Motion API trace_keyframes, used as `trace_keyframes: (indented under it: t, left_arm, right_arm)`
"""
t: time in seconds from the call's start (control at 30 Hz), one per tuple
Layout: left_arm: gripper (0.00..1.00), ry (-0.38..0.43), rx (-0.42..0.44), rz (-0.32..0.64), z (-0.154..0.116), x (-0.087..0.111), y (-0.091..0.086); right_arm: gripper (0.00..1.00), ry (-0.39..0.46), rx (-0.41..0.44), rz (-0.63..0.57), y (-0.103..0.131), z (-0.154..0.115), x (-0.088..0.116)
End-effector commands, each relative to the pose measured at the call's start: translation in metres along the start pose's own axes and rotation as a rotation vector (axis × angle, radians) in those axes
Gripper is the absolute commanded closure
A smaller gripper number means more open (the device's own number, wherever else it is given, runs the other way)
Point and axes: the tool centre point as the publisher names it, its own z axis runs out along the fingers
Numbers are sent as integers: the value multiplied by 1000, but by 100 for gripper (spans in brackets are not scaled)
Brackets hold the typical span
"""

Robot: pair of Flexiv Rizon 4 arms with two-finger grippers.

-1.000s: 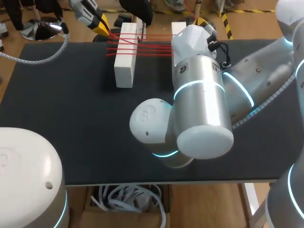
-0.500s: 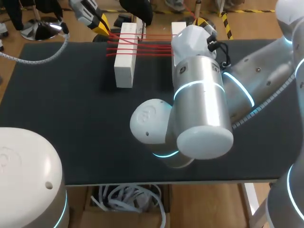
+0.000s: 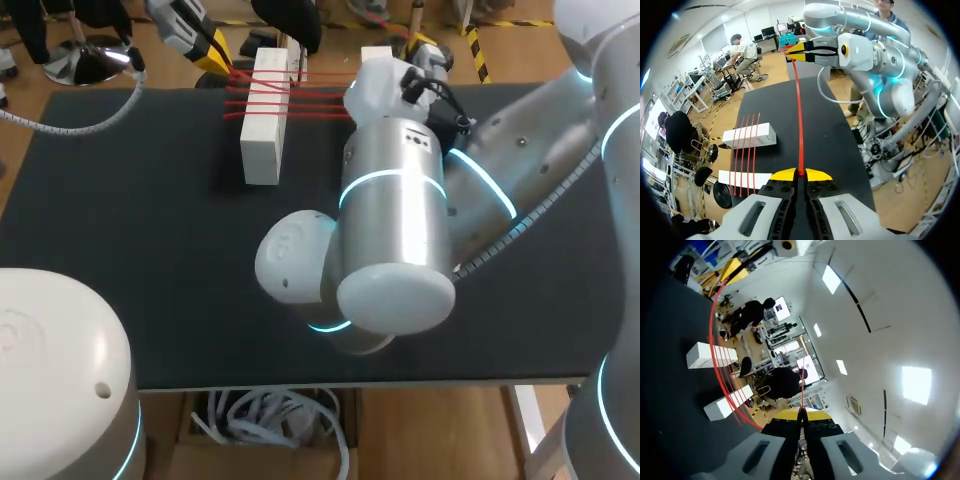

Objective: Grab the tape and strap the tape.

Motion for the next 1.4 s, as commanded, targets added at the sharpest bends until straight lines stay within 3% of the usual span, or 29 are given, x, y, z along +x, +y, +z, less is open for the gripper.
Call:
trace_keyframes:
  t: [0.03, 0.3, 0.67, 0.93, 1.13, 1.4]
  left_arm:
    - [100, 3, -3, -1, -1, 0, 0]
    - [100, 3, -3, -1, -1, 0, 0]
    - [100, 3, -3, -1, -1, 0, 0]
    - [100, 3, -3, -1, -1, 0, 0]
    - [100, 3, -3, -1, -1, 0, 0]
    - [100, 3, -3, -1, -1, 0, 0]
  right_arm:
    - [100, 7, -17, -82, 11, -4, 0]
    - [100, 55, -41, -265, 27, -8, 11]
    - [100, 104, -76, -475, 55, -14, 9]
    - [100, 86, -97, -658, 66, -15, 6]
    - [100, 74, -118, -591, 70, -20, 3]
    - [100, 74, -118, -591, 70, -20, 3]
